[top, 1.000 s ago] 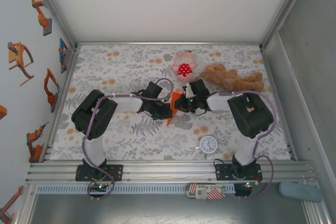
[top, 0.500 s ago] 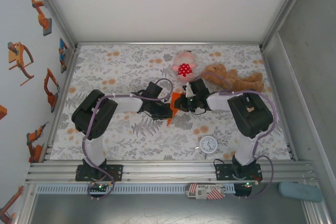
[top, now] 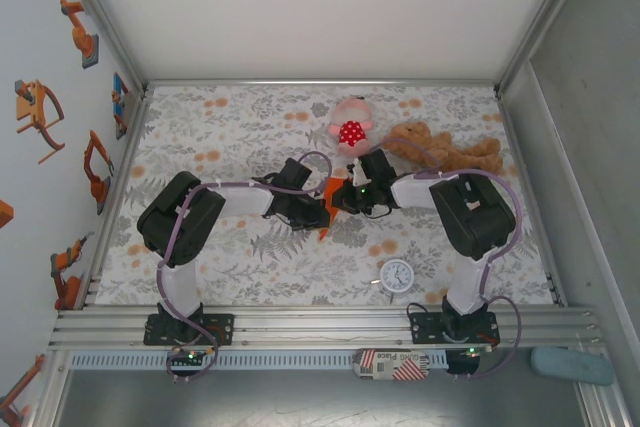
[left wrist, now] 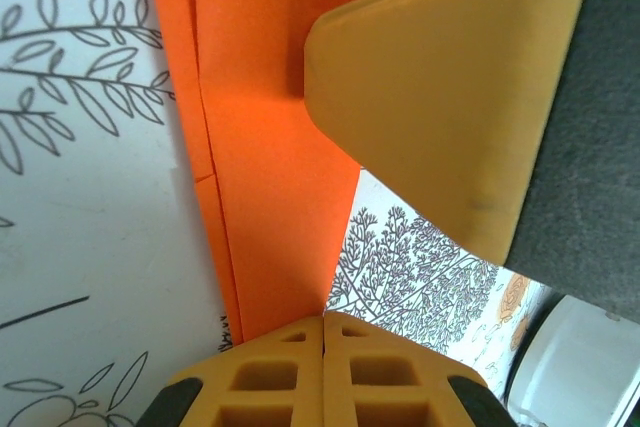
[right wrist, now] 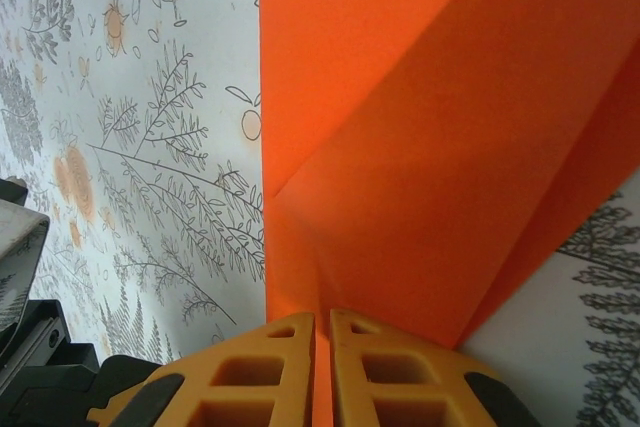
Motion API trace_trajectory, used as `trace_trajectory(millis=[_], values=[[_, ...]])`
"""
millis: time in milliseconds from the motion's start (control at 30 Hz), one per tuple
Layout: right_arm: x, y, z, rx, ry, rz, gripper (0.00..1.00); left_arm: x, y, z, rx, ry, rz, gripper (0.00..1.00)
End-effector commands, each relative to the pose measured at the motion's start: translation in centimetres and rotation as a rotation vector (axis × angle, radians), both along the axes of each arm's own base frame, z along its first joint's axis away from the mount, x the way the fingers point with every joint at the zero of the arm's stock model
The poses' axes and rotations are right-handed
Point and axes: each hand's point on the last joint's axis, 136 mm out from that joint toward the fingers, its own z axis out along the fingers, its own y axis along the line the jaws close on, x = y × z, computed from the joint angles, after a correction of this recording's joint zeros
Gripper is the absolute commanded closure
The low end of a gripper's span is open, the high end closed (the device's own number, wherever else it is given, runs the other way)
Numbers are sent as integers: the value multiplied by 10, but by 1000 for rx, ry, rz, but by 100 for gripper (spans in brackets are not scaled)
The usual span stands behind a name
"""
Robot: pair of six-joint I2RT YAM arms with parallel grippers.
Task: Fold a paper plane with a square sheet of paper (pick it up from the middle)
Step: Fold the wing for the fifth time at the center of the table.
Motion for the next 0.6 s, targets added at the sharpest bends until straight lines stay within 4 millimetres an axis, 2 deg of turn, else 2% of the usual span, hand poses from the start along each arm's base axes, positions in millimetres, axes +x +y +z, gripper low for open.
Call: trace_trajectory(millis=[0, 367, 567], values=[[2, -3, -10, -53, 3, -1, 88, -13, 14, -18, 84, 40, -3, 93], [4, -11, -16, -127, 18, -10, 88, -14, 14, -16, 83, 37, -10, 93], [4, -16, -23, -183, 39, -15, 88, -16, 13, -9, 82, 22, -13, 92]])
